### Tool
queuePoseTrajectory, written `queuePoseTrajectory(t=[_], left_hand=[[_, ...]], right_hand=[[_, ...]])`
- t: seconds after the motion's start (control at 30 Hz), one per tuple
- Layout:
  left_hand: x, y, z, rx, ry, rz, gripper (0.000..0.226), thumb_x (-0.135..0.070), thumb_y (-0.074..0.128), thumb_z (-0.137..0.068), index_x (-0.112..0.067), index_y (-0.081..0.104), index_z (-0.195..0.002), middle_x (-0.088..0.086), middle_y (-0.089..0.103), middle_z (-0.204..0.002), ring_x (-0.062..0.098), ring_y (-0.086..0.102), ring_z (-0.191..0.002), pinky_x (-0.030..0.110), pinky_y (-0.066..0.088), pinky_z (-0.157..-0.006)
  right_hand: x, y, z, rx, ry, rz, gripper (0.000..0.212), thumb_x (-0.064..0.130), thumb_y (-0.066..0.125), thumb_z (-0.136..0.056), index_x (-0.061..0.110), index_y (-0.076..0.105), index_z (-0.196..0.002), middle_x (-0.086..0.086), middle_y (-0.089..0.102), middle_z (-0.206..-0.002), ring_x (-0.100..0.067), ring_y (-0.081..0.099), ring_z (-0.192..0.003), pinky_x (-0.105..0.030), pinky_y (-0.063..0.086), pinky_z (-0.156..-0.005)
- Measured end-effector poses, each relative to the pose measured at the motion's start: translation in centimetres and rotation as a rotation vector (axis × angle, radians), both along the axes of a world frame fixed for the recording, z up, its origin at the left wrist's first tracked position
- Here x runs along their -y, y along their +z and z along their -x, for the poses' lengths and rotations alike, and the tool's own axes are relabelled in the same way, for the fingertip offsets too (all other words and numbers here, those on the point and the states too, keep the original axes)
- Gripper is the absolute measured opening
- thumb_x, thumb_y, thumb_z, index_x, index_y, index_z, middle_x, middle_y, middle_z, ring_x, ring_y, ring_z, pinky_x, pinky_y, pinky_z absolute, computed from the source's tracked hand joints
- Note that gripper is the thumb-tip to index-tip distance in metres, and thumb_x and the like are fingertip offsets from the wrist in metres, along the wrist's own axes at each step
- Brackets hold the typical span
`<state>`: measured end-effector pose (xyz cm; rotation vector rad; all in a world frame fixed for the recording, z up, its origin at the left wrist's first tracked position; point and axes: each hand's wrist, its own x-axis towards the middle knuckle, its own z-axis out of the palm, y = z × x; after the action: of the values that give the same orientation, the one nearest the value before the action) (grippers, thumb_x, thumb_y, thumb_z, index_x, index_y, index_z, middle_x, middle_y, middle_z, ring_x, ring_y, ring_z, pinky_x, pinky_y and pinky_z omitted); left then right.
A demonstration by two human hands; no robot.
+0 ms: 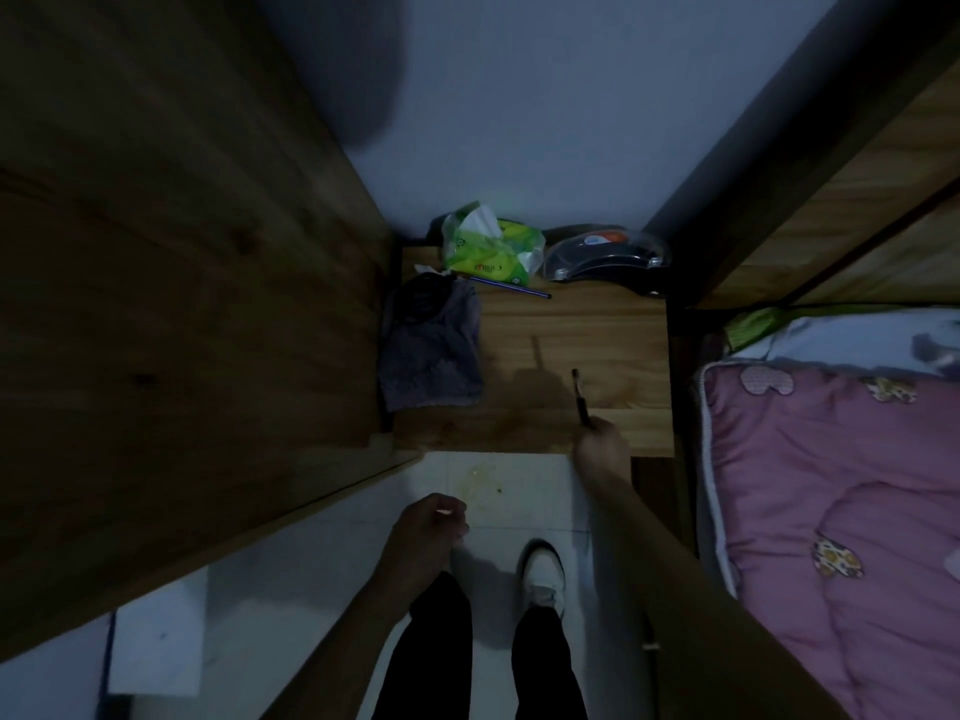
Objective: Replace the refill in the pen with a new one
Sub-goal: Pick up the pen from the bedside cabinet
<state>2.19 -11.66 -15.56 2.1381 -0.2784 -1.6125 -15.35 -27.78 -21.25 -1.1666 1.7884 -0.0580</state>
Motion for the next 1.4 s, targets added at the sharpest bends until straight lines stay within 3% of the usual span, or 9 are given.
queuePoseTrajectory(t=[0.23,0.33,0.47,0.6,0.7,0.83,1.03,1.3,1.4], left_hand=[[-1.5,6.9,1.7,0.036,-0.119,0.034,0.016,-0.012,0.053,-0.093,-0.021,0.065,-0.094,0.004,0.071,-0.081,0.024,0.067,-0.081,0.037,0.049,-0.076],[-2.6,10.6,2.5,0.054,-0.156,0.026,0.015,-0.013,0.054,-0.093,-0.020,0.065,-0.098,0.006,0.070,-0.093,0.022,0.065,-0.088,0.035,0.050,-0.078],[-4.6,15.8,3.8,0.075,-0.184,0.021,0.016,-0.014,0.055,-0.092,-0.024,0.065,-0.096,0.003,0.070,-0.094,0.016,0.067,-0.085,0.028,0.050,-0.071],[-6.9,20.0,5.5,0.099,-0.240,0.036,0.015,-0.017,0.055,-0.092,-0.028,0.065,-0.092,-0.001,0.070,-0.091,0.010,0.067,-0.081,0.020,0.046,-0.063],[-8.3,22.2,6.8,0.114,-0.284,0.052,0.016,-0.016,0.056,-0.091,-0.028,0.066,-0.088,0.003,0.071,-0.091,0.016,0.068,-0.082,0.026,0.050,-0.066],[-9.3,23.9,8.2,0.151,-0.411,0.066,0.015,-0.013,0.056,-0.089,-0.020,0.069,-0.091,0.007,0.071,-0.088,0.024,0.067,-0.082,0.032,0.050,-0.071],[-8.1,24.5,7.6,0.137,-0.543,0.030,0.013,-0.021,0.052,-0.096,-0.021,0.065,-0.092,0.012,0.068,-0.092,0.031,0.064,-0.091,0.039,0.045,-0.074],[-6.3,23.4,7.3,0.085,-0.813,0.095,0.015,-0.002,0.047,-0.098,-0.004,0.061,-0.094,0.013,0.060,-0.079,0.019,0.057,-0.067,0.020,0.047,-0.056],[-5.7,22.8,6.8,0.069,-0.991,0.102,0.016,-0.002,0.047,-0.098,-0.006,0.061,-0.093,0.011,0.062,-0.076,0.022,0.059,-0.068,0.028,0.049,-0.065]], right_hand=[[-6.2,8.2,4.0,0.299,-0.129,0.005,0.021,0.039,0.041,-0.104,0.026,0.052,-0.117,-0.007,0.052,-0.066,-0.012,0.052,-0.045,-0.023,0.043,-0.040],[-8.3,12.0,6.0,0.346,-0.214,-0.056,0.016,0.027,0.046,-0.104,0.019,0.055,-0.094,-0.001,0.046,-0.062,-0.005,0.045,-0.042,-0.019,0.038,-0.038],[-10.7,16.1,8.8,0.298,-0.282,-0.155,0.036,0.008,0.050,-0.094,0.017,0.041,-0.060,0.002,0.037,-0.048,-0.014,0.033,-0.043,-0.022,0.028,-0.036],[-12.9,20.5,11.8,0.223,-0.269,-0.172,0.036,0.018,0.053,-0.094,0.019,0.048,-0.059,0.003,0.048,-0.053,-0.018,0.045,-0.051,-0.030,0.038,-0.050],[-15.0,22.6,14.0,0.236,-0.253,-0.126,0.039,0.018,0.056,-0.091,0.018,0.037,-0.058,-0.008,0.037,-0.057,-0.020,0.039,-0.057,-0.034,0.030,-0.058],[-18.5,24.5,17.0,0.236,-0.258,-0.209,0.028,0.028,0.054,-0.091,0.018,0.050,-0.065,0.001,0.049,-0.057,-0.011,0.046,-0.048,-0.027,0.038,-0.047],[-23.5,26.0,18.7,0.247,-0.502,-0.108,0.036,0.015,0.056,-0.088,0.023,0.040,-0.056,0.005,0.039,-0.041,-0.008,0.035,-0.032,-0.016,0.024,-0.033],[-31.1,26.1,18.1,0.191,-0.751,-0.124,0.042,0.017,0.056,-0.091,0.015,0.040,-0.053,-0.004,0.042,-0.050,-0.020,0.040,-0.049,-0.032,0.028,-0.055],[-35.8,25.9,16.3,0.202,-0.953,-0.112,0.035,0.019,0.057,-0.089,0.016,0.044,-0.057,-0.002,0.041,-0.053,-0.017,0.037,-0.049,-0.030,0.025,-0.053]])
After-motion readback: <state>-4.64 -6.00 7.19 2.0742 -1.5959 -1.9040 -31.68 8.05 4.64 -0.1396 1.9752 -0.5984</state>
